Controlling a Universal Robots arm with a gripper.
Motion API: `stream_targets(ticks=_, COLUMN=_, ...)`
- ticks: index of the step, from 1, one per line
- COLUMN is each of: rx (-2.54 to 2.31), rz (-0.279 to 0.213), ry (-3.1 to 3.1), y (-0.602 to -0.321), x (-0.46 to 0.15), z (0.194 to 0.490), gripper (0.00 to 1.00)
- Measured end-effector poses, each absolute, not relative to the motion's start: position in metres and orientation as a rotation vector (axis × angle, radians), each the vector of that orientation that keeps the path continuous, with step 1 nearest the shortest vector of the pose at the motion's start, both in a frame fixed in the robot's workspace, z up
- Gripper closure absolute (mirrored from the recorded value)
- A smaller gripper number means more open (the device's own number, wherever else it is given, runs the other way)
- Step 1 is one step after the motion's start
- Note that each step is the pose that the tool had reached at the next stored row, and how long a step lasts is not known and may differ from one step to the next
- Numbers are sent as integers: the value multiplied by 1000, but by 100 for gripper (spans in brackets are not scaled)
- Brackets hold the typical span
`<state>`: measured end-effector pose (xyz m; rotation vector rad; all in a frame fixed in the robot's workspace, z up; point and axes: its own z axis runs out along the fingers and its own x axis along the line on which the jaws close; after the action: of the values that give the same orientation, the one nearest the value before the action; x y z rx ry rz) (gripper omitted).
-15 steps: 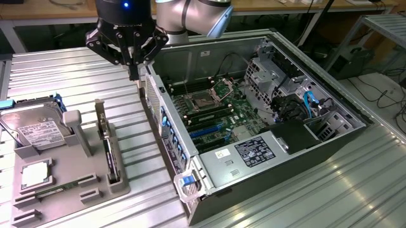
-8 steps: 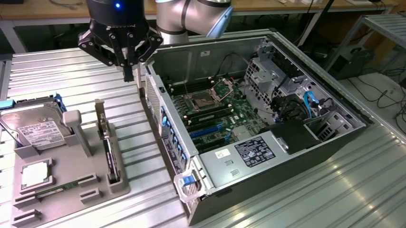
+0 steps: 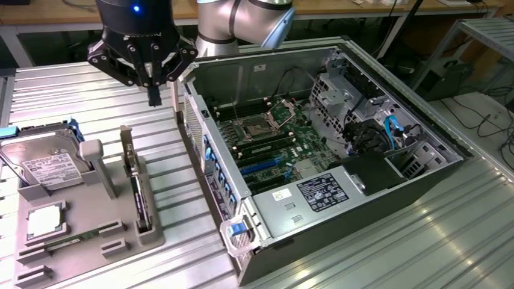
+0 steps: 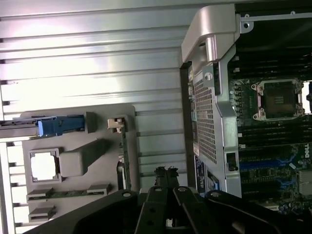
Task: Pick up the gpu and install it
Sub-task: 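Reach for the gpu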
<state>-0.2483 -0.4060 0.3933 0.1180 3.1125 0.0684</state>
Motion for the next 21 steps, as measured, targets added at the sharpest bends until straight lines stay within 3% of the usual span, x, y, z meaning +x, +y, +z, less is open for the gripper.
stream_targets(ticks=21, rx=107, rz=69, ry=3113, y=-425, x=-279, z=392, gripper=89)
